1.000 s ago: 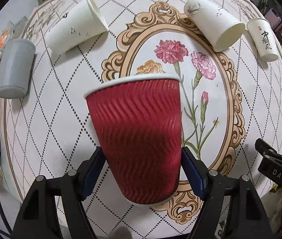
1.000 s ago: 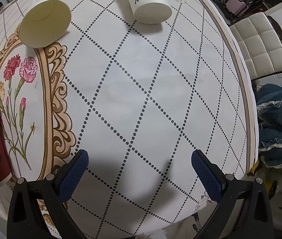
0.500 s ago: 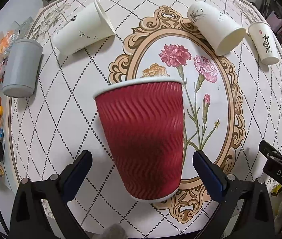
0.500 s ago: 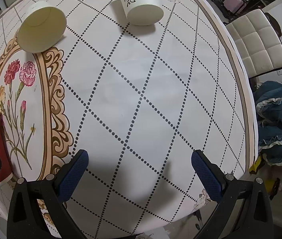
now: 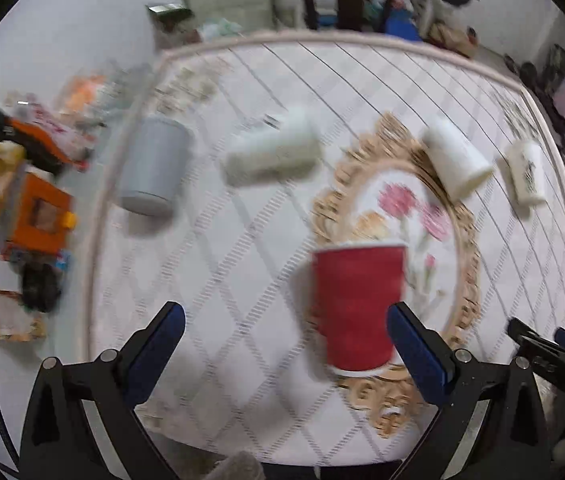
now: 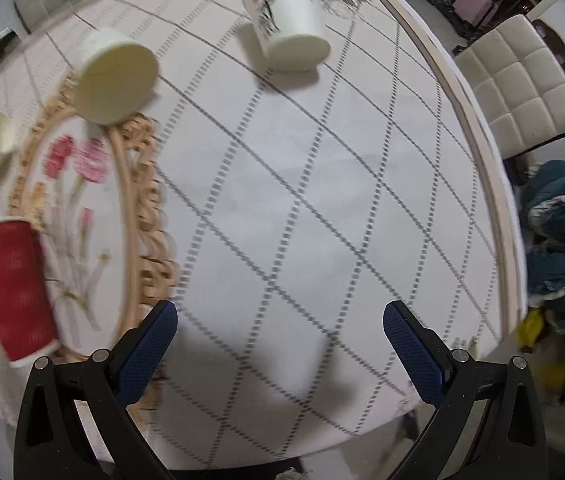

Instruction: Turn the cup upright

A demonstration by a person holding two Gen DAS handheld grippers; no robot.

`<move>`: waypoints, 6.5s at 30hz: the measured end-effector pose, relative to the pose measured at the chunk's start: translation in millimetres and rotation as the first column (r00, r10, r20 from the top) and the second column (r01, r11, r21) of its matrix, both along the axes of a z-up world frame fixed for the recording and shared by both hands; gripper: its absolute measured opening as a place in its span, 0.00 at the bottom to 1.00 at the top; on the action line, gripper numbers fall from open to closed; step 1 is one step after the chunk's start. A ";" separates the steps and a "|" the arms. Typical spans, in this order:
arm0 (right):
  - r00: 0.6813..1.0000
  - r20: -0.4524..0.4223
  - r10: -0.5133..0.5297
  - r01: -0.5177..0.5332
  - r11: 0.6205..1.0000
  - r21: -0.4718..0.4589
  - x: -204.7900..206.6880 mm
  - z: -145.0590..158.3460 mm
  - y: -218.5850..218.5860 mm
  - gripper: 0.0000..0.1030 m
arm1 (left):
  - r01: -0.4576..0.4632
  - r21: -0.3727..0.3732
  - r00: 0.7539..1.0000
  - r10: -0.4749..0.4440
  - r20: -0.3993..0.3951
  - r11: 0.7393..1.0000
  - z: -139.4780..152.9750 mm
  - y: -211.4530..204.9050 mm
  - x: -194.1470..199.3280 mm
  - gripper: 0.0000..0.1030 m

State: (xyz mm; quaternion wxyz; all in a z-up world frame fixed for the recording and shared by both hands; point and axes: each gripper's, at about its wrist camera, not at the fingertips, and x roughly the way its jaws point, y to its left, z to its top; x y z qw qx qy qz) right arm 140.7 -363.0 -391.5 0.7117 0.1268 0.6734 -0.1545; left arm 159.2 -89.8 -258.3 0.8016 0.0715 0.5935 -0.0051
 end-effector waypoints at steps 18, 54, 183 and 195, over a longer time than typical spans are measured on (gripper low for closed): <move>0.950 0.041 0.311 -0.313 0.947 0.066 70.4 66.5 150.0 1.00 | -0.126 0.117 0.988 0.135 -0.073 0.985 -59.0 111.5 -6.2 1.00; 0.951 -0.014 0.309 -0.301 0.936 0.184 68.8 2.9 214.4 0.71 | -0.120 0.104 0.955 0.144 -0.261 0.987 -114.1 141.2 -6.7 1.00; 0.780 0.590 0.208 -0.128 0.976 -0.174 -228.0 299.9 149.6 1.00 | 0.033 0.002 0.921 -0.031 0.389 0.999 185.2 66.3 -214.9 1.00; 0.779 0.589 0.215 -0.137 0.975 -0.174 -227.7 299.3 153.0 1.00 | 0.031 0.001 0.921 -0.029 0.388 1.000 185.5 67.8 -214.7 1.00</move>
